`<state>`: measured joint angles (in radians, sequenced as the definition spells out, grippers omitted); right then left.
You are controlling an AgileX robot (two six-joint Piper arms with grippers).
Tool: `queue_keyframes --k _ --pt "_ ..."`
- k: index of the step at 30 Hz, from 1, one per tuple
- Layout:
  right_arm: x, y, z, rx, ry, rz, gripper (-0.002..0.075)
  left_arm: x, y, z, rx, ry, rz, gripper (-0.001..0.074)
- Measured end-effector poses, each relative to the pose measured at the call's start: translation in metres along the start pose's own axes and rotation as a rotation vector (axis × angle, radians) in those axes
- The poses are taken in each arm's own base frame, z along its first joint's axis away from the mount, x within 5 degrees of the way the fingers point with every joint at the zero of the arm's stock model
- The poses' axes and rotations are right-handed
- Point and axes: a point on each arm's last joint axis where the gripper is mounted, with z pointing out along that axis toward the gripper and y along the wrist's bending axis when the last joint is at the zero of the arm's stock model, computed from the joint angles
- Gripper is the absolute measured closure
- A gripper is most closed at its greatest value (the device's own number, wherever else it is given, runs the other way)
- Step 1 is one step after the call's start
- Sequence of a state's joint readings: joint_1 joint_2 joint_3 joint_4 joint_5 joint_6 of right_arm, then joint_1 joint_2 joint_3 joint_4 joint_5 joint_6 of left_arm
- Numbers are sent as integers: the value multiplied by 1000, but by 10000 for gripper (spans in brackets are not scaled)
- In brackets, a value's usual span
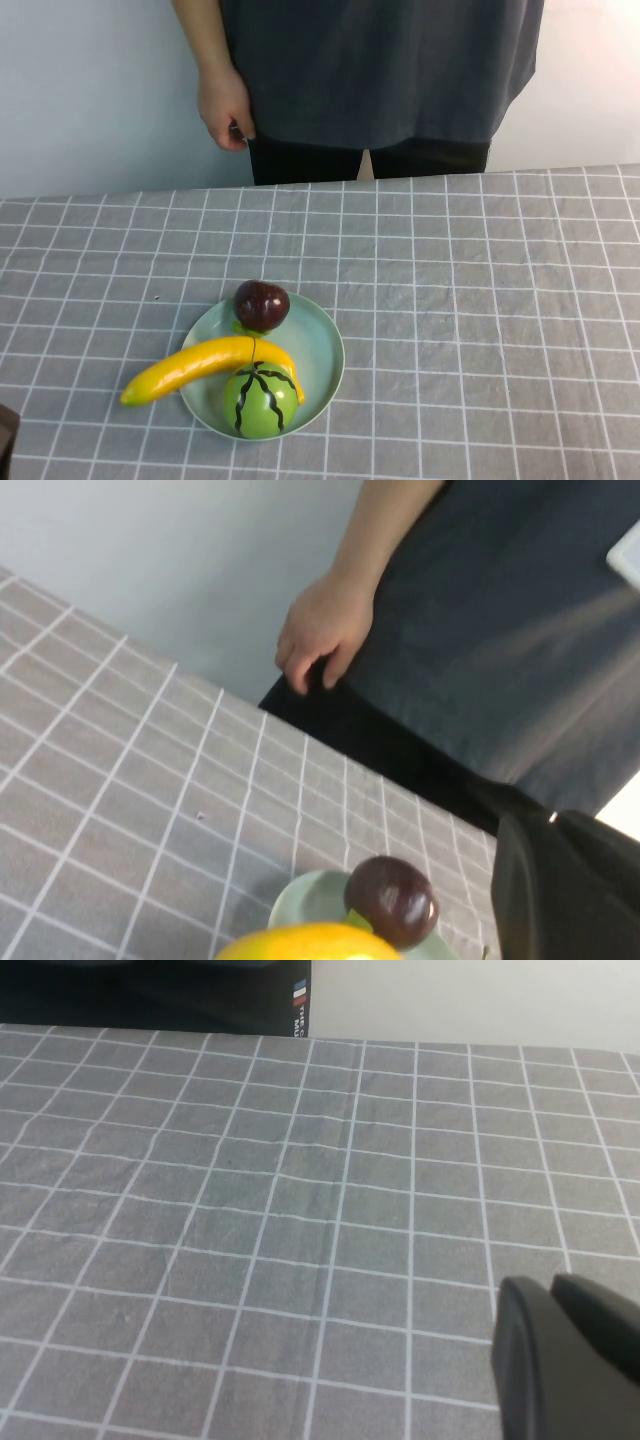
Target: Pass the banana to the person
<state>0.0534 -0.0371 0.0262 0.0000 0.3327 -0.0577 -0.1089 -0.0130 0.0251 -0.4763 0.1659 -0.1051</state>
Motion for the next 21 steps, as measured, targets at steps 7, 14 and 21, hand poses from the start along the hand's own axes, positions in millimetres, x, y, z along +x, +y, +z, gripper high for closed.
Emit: queue_keyframes --k 7,14,21 --pt "0 0 0 0 0 0 732 -1 -1 0 5 -7 -30 739" --pt "0 0 0 0 0 0 732 -34 -41 -3 23 312 59 739" --pt "0 0 0 0 0 0 732 -81 -71 23 -42 747 398 739"
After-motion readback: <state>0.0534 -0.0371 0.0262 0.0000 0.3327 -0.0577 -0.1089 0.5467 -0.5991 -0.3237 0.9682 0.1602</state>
